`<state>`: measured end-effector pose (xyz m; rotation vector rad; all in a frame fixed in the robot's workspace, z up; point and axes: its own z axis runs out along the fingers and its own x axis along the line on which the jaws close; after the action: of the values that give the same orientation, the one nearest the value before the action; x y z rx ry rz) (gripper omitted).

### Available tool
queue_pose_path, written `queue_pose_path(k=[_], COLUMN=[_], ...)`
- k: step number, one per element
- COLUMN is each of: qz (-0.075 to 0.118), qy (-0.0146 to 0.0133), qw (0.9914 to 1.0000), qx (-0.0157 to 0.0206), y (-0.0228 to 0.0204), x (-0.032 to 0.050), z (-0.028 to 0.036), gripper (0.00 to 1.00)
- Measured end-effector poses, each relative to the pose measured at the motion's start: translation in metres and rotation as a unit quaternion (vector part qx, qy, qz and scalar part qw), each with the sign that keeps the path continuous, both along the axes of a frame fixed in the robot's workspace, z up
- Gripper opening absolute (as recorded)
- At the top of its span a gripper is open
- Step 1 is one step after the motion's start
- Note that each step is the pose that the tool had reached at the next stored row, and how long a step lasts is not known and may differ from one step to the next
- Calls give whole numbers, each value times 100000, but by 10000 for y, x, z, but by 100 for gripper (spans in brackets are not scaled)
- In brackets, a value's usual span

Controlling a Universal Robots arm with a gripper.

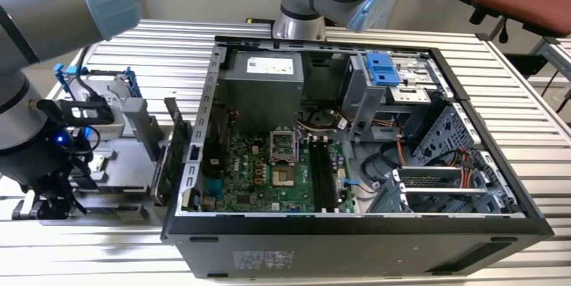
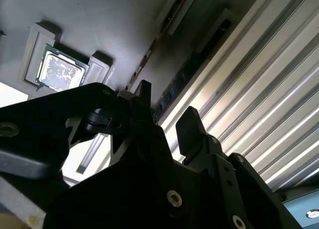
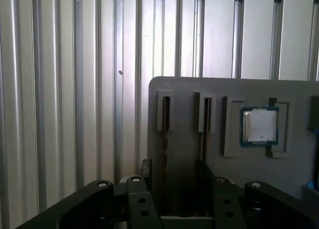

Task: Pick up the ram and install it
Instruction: 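Pick up the ram and move it above insertion slot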

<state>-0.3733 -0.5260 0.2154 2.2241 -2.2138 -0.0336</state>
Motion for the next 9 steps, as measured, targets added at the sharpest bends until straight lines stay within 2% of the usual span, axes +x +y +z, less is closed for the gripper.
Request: queue_pose_path(k=[9], qz=[-26], qy=[1], qw=[100000], qx=[0], y=[-20], x=[-37], z=[-128], gripper=[100])
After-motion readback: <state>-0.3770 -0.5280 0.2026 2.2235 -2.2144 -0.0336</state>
